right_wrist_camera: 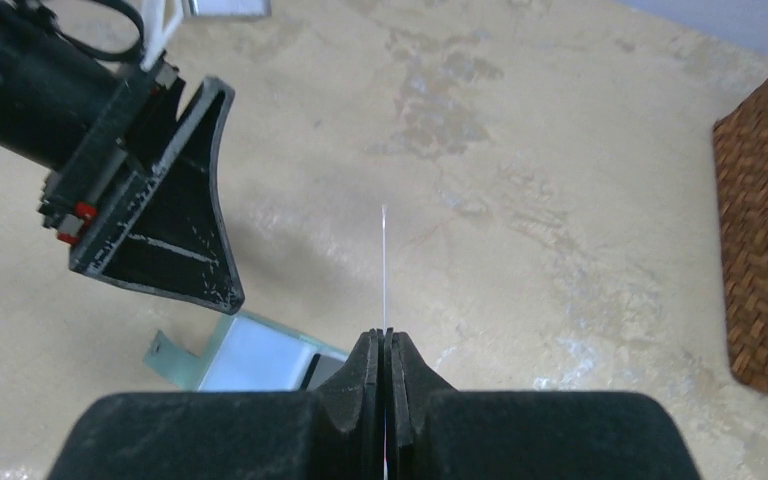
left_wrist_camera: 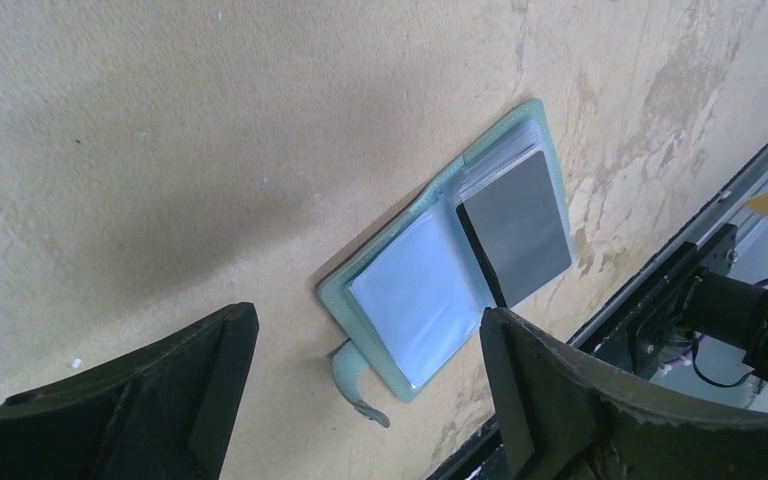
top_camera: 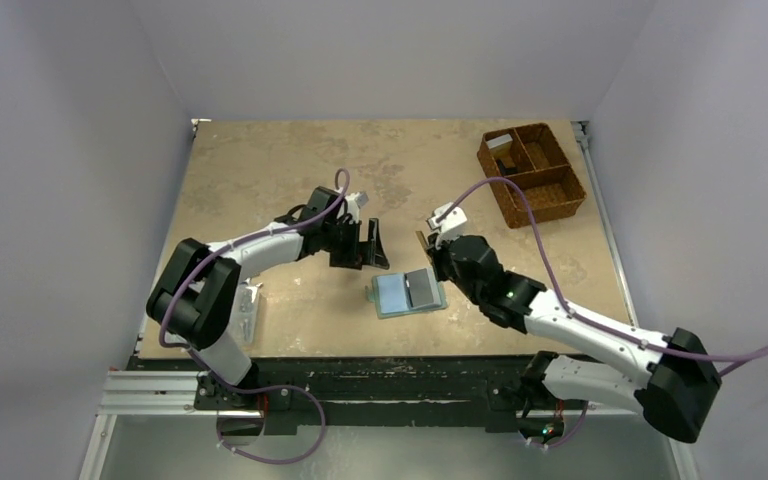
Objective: Put the credit cards into the card holder
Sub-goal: Insert the credit card into the card holder.
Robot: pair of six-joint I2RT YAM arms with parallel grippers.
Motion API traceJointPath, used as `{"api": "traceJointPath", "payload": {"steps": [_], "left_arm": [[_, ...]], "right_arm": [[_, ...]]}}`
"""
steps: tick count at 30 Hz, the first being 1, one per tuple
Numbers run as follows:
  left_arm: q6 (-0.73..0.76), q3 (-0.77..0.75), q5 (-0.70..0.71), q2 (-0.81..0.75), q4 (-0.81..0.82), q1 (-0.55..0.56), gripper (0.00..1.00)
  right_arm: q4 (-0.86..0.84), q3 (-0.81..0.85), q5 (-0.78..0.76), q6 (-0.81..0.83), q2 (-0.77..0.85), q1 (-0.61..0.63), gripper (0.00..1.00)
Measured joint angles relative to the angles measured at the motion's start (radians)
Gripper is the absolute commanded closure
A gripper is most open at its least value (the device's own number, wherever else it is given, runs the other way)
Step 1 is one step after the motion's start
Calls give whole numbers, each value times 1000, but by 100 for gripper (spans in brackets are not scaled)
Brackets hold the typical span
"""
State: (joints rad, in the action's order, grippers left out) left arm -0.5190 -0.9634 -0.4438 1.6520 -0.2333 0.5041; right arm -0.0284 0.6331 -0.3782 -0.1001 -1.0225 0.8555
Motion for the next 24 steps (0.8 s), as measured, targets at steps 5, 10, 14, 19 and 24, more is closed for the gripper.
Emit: {"api": "traceJointPath", "payload": {"steps": [5, 10, 14, 19, 24], "left_arm": [[-96, 75, -66, 1, 107, 0, 30], [-174, 124, -121, 39, 191, 0, 41], [-209, 155, -143, 47, 231, 0, 45], [-230, 161, -155, 47, 254, 0, 48], [-242, 164, -159, 47, 274, 4, 52]], "right_arm": [[83, 64, 24, -117, -134, 2, 100], [143, 117, 154, -293, -252, -8, 100], [157, 122, 305, -417, -286, -57, 100], [264, 181, 342, -521, -389, -89, 100], [378, 223, 293, -596, -416, -81, 100]]}}
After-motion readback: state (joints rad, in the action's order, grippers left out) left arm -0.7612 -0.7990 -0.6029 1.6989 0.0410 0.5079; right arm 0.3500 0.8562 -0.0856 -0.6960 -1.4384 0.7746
